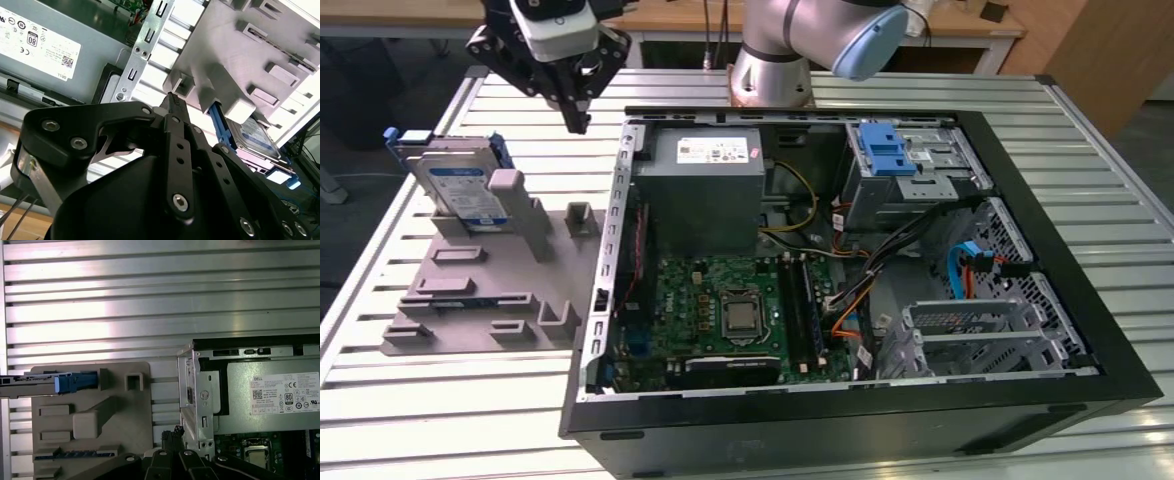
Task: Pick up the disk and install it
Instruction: 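Reach for the disk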
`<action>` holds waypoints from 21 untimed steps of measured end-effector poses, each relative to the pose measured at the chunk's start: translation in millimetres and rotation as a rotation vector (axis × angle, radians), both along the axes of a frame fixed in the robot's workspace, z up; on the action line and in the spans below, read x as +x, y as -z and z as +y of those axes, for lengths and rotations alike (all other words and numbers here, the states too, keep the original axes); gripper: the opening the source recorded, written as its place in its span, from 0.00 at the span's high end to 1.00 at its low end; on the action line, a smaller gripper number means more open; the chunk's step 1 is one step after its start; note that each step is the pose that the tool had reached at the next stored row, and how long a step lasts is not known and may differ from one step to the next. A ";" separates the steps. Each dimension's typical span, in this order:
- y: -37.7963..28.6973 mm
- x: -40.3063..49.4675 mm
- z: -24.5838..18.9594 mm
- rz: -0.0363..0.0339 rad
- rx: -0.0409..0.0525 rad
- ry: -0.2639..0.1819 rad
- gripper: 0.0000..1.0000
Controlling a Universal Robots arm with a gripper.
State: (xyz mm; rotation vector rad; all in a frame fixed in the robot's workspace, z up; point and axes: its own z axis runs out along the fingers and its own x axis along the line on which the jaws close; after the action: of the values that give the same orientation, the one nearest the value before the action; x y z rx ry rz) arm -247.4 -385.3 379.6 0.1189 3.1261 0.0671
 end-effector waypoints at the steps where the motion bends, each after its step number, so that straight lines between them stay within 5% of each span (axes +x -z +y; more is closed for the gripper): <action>1: 0.1 -0.3 0.1 0.0000 0.0000 0.000 0.89; 21: 1.6 -7.3 1.7 0.0004 0.0000 0.000 0.89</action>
State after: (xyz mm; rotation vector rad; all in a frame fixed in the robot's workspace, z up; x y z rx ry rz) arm -254.7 -383.6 378.0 0.1189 3.1265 0.0671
